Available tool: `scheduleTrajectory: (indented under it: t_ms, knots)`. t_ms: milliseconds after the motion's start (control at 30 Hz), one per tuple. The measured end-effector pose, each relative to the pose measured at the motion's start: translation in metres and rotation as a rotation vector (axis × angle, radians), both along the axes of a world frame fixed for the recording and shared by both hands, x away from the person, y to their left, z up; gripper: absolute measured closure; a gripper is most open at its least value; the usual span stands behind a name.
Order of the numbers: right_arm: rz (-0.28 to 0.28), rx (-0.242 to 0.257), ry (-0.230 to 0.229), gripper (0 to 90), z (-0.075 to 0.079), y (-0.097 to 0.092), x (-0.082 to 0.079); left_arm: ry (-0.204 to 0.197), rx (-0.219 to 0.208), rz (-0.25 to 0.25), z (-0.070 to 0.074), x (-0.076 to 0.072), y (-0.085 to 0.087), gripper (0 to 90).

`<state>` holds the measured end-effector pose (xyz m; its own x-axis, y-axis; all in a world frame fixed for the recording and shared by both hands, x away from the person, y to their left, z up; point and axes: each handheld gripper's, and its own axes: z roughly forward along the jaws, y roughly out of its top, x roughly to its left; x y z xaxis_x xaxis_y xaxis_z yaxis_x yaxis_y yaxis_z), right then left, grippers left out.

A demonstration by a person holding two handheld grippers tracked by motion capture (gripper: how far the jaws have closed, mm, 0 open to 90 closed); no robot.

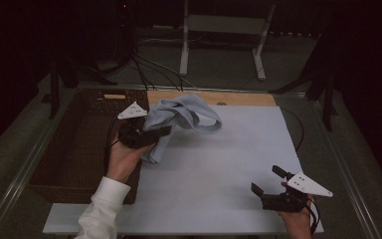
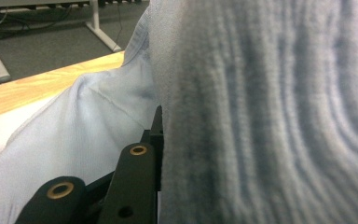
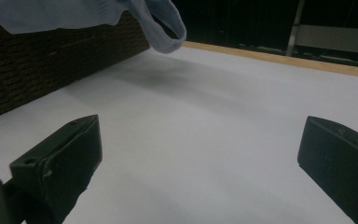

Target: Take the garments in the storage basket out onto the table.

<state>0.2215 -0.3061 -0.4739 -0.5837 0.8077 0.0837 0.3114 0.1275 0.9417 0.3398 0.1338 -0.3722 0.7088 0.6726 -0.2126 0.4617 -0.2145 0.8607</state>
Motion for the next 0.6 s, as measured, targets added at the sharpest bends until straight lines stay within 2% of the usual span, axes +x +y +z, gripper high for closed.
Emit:
scheduleTrajectory:
  t_ms: [400,600]
  knots:
    - [0.000,-0.001,0.000,0.1,0.000,0.000,0.000,0.006,-0.012,-0.022,-0.007,-0.005,-0.007,69.3]
    - [0.000,-0.001,-0.001,0.1,0.000,0.000,0.000,0.012,0.010,-0.028,-0.012,-0.006,-0.014,69.3]
